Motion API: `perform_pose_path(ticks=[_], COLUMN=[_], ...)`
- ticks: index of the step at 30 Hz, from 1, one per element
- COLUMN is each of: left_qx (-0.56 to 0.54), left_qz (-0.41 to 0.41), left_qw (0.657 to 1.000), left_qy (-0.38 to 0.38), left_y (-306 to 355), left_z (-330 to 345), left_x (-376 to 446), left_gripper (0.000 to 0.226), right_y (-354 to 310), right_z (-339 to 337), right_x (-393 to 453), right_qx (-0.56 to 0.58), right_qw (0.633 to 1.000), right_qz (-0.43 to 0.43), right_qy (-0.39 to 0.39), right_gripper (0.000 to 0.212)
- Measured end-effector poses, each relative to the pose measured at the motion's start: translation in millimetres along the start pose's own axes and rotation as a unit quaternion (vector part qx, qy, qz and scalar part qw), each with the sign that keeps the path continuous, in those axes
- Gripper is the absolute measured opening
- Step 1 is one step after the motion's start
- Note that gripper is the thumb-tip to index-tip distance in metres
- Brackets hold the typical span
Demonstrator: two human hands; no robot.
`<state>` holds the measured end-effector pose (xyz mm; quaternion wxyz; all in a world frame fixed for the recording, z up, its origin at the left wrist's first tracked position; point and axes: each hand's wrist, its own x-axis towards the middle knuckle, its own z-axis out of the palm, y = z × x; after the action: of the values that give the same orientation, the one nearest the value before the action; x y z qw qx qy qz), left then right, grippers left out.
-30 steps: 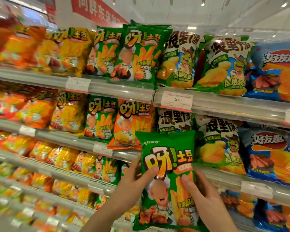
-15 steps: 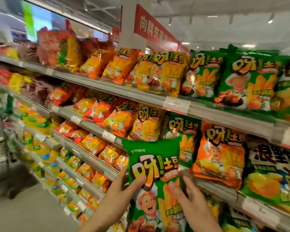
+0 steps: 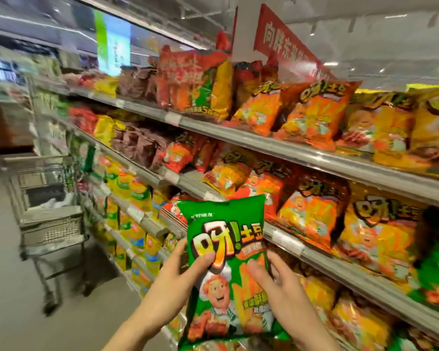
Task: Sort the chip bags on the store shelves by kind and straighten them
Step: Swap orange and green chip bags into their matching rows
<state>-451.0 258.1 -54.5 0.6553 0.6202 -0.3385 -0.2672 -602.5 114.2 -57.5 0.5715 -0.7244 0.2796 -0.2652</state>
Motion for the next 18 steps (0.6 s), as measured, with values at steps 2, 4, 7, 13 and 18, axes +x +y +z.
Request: perform_pose_path(ticks=[2,4,7,13,18], left_qx=[0.009,0.020,0.024,0.062,0.116], left_qz=[-0.007,-0.005,-0.006,-0.019,-0.009], left_qw=[1.000,1.000,0.999,0.998,0.993], left_qy=[0.011,0.018,0.022,0.012,-0.014], left_y=[-2.8,-7.6,-20.4,-25.4,-27.0], left_z=[-25.1,-49.5,-84.1,-139.3,-174.1], left_x=[21.6,45.0,89.3,206.7,307.5], left_gripper=[0.030,0.039,0.042,0.022,0.022], right_y=[-8.6,-8.3,-1.5,4.4,2.4], right_z=[24.4,45.8,76.2,125.7,156.3], right_x=[25.1,54.9,104.0,223.0,311.9], right_qx=[0.001,-0.002,-0.015,-0.015,0.020], right_qw=[1.000,0.999,0.999,0.999,0.999], right_qz=[0.007,0.002,-0.003,0.017,0.046], right_qy=[-0.015,-0.036,-0.037,-0.023,0.011], right_gripper=[0.071,0.066,0.083,0.112,0.079])
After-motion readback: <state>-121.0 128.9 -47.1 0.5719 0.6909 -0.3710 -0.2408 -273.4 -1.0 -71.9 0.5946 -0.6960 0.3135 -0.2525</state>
